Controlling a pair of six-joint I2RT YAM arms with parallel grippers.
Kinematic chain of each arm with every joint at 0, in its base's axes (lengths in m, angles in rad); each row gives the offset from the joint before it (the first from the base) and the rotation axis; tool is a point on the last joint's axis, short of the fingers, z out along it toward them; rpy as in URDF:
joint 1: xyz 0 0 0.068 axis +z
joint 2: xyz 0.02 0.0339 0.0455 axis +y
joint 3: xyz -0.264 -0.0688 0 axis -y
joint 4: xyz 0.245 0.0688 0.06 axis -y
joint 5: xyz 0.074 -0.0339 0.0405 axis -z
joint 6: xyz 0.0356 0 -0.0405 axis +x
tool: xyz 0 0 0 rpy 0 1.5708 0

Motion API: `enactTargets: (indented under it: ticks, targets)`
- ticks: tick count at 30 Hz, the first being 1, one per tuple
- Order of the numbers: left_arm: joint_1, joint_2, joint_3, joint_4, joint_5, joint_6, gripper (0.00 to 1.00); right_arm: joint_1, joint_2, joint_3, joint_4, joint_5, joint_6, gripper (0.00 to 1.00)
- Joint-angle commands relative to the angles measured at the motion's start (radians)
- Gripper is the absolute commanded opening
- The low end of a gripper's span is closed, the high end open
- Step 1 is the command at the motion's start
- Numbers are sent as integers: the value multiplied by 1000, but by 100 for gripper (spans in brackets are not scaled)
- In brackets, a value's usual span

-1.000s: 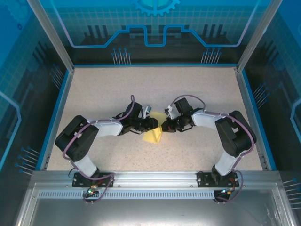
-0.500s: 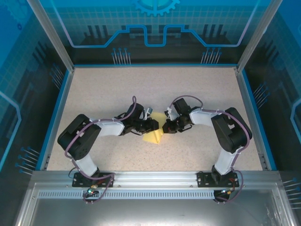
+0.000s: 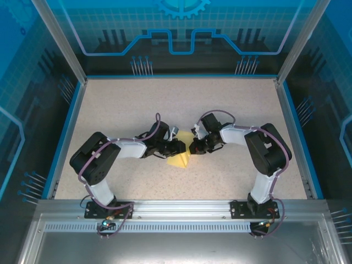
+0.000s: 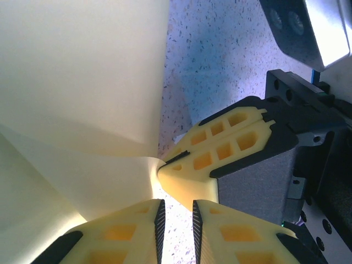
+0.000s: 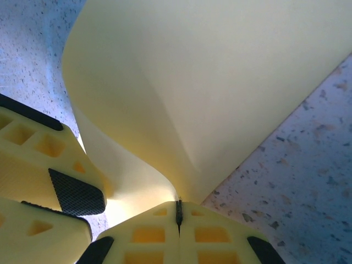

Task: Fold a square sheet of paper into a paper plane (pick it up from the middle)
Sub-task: Fold the triangle a second time at the center of the table.

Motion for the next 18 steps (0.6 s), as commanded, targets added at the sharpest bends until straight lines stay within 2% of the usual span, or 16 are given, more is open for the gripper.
enactTargets:
  ticks: [1, 18]
  targets:
    - [-6, 21, 26, -19, 1, 12, 23, 12, 14, 24, -22, 14, -10, 1]
    - [-6, 33, 22, -14, -1, 8, 23, 12, 25, 43, -24, 30, -3, 2]
